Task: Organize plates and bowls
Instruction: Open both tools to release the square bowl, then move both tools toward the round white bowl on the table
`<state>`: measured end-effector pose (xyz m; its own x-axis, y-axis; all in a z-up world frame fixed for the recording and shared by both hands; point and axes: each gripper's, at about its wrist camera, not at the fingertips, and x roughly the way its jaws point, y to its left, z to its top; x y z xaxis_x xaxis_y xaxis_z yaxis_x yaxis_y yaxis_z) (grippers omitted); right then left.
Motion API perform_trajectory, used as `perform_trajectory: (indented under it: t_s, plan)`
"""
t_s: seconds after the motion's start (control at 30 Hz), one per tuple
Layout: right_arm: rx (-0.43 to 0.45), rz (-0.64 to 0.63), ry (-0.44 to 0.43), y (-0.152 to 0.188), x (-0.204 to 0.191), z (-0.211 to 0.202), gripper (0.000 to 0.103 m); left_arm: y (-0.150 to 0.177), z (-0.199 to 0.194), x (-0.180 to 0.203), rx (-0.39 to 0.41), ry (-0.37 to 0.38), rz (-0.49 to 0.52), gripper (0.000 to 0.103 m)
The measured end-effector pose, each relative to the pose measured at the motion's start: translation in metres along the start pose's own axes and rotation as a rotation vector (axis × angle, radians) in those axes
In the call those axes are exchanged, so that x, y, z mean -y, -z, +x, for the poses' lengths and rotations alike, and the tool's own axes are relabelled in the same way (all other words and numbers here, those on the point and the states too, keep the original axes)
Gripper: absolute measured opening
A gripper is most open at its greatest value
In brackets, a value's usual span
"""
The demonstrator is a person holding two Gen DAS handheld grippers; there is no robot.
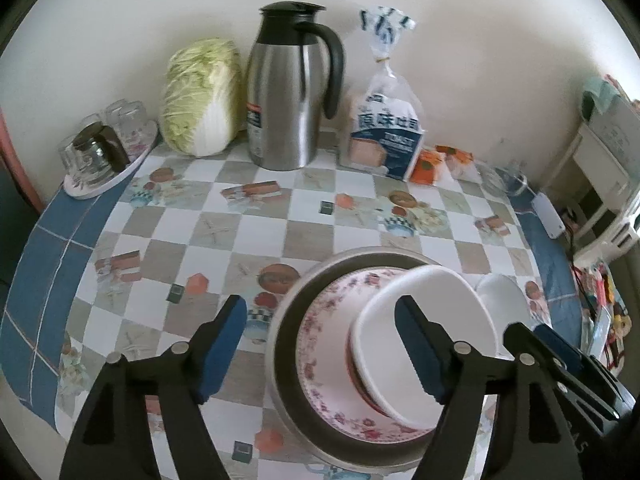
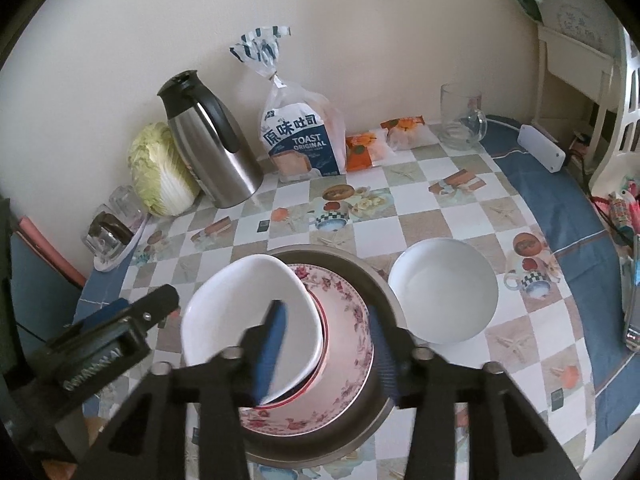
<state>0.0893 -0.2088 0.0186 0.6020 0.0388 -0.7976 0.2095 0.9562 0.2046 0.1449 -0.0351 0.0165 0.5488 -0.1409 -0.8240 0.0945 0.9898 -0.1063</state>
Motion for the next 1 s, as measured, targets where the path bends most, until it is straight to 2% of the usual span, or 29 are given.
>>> perform_trajectory:
  t_s: [0.1,0.17,0.33,0.53,0.67,1.0]
  plan:
    - [0.0,-0.007,-0.001,0.001,-0.001,0.001,0.064,0.0,0.002,-0.008,-0.004,-0.014,-0.02,0.09]
    - [-0.001,-0.014,0.0,0.001,-0.002,0.001,0.067,0.0,0.004,-0.013,-0.005,-0.031,-0.036,0.091]
    - [0.003,-0.02,0.006,0.001,-0.001,0.003,0.086,0.0,0.007,-0.024,-0.01,-0.054,-0.074,0.091]
    - [0.01,-0.009,0.001,0.0,0.003,0.002,0.101,0.002,0.014,-0.029,-0.026,-0.09,-0.078,0.091]
    - [0.018,0.004,-0.004,-0.002,0.009,0.0,0.103,0.003,0.018,-0.03,-0.032,-0.111,-0.077,0.091]
    - [0.028,0.039,-0.014,-0.004,0.029,-0.007,0.103,0.002,0.012,-0.023,0.014,-0.162,-0.076,0.091]
